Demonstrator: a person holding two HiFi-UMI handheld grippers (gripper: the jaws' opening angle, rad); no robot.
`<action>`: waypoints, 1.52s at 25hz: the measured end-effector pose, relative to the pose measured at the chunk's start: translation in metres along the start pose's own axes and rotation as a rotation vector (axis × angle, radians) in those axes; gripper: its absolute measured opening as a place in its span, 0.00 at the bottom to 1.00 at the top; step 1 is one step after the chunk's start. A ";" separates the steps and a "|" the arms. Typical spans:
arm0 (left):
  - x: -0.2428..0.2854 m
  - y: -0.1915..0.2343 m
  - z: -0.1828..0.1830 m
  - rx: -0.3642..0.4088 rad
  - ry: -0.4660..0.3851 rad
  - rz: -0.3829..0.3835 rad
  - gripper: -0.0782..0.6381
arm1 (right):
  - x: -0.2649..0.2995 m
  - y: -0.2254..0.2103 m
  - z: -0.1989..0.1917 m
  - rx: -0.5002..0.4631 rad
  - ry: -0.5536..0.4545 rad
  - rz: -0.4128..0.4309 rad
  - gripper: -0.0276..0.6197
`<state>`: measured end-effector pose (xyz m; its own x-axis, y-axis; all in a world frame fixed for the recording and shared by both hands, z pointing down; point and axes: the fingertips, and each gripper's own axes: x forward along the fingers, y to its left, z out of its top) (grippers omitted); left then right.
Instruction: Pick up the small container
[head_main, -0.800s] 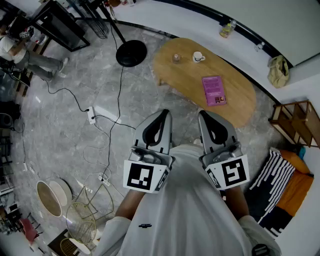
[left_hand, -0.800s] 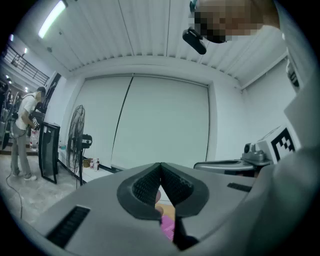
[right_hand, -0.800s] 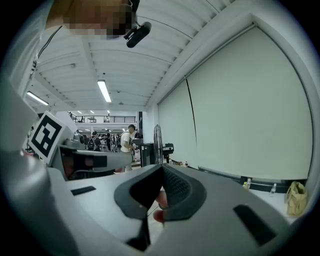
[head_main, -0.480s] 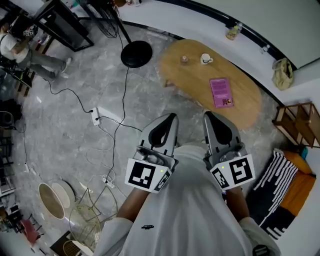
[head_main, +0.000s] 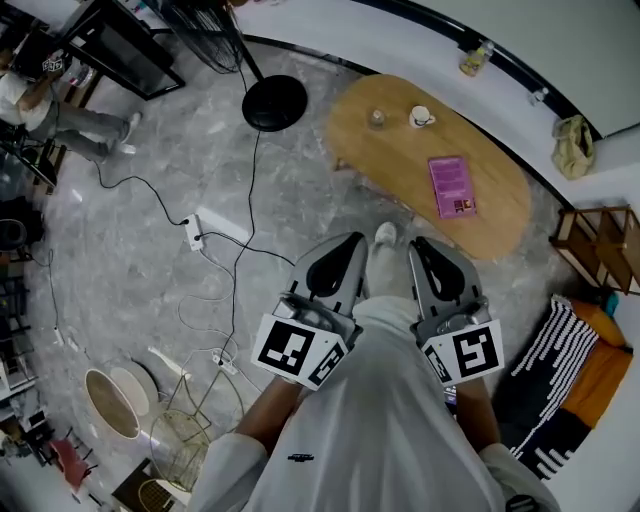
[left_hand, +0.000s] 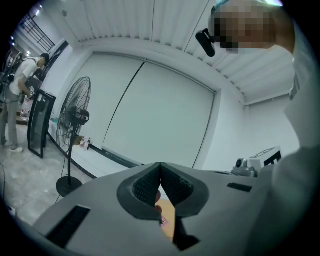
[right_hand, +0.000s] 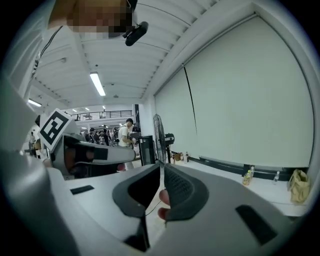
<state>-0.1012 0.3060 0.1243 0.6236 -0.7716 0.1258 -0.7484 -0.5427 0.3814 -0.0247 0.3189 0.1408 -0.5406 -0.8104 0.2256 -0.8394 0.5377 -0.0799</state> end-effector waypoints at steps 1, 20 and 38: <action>0.004 0.004 0.003 -0.002 0.003 0.004 0.13 | 0.006 -0.004 0.000 0.020 0.003 0.005 0.09; 0.133 0.092 0.060 -0.001 0.031 0.152 0.13 | 0.141 -0.138 0.055 -0.022 -0.058 0.014 0.15; 0.268 0.093 0.092 0.054 0.009 0.146 0.13 | 0.196 -0.256 0.088 -0.036 -0.136 0.040 0.17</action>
<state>-0.0251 0.0181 0.1089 0.5090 -0.8408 0.1843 -0.8422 -0.4422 0.3083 0.0794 0.0020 0.1200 -0.5783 -0.8109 0.0890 -0.8157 0.5762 -0.0505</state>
